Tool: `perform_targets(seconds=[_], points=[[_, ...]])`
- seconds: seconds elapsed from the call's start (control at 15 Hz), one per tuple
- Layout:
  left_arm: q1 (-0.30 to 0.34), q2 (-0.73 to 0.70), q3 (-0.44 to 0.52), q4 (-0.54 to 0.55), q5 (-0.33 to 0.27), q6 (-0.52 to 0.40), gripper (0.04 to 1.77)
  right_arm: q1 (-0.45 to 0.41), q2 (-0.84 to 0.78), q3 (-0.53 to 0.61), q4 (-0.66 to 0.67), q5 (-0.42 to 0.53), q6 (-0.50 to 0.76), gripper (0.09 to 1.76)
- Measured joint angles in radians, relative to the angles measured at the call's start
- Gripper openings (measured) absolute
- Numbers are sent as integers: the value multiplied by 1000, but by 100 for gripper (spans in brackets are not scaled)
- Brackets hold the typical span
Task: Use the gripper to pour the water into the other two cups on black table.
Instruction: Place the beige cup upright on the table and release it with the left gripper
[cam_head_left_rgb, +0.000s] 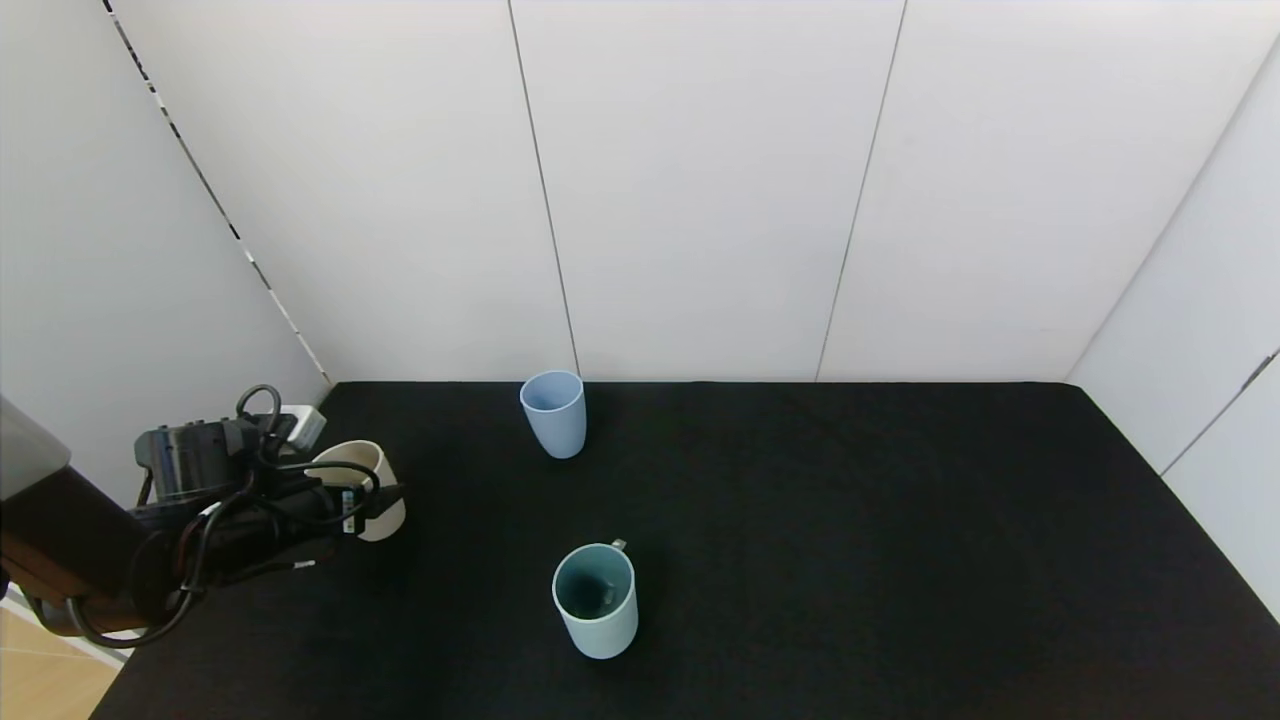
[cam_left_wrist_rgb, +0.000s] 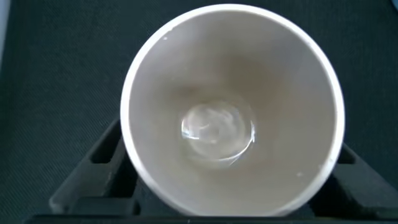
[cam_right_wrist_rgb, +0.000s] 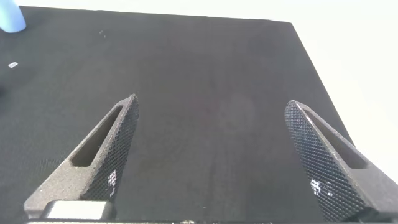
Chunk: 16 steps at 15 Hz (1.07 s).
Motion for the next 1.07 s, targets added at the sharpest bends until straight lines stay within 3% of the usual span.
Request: perform_targets(seconds=[0.8, 1.07], points=[[-1, -190, 42, -3, -5, -4, 167, 0, 0, 0, 0, 0, 0, 171], [-1, -307, 57, 64, -4, -7, 169, 0, 0, 0, 0, 0, 0, 171]])
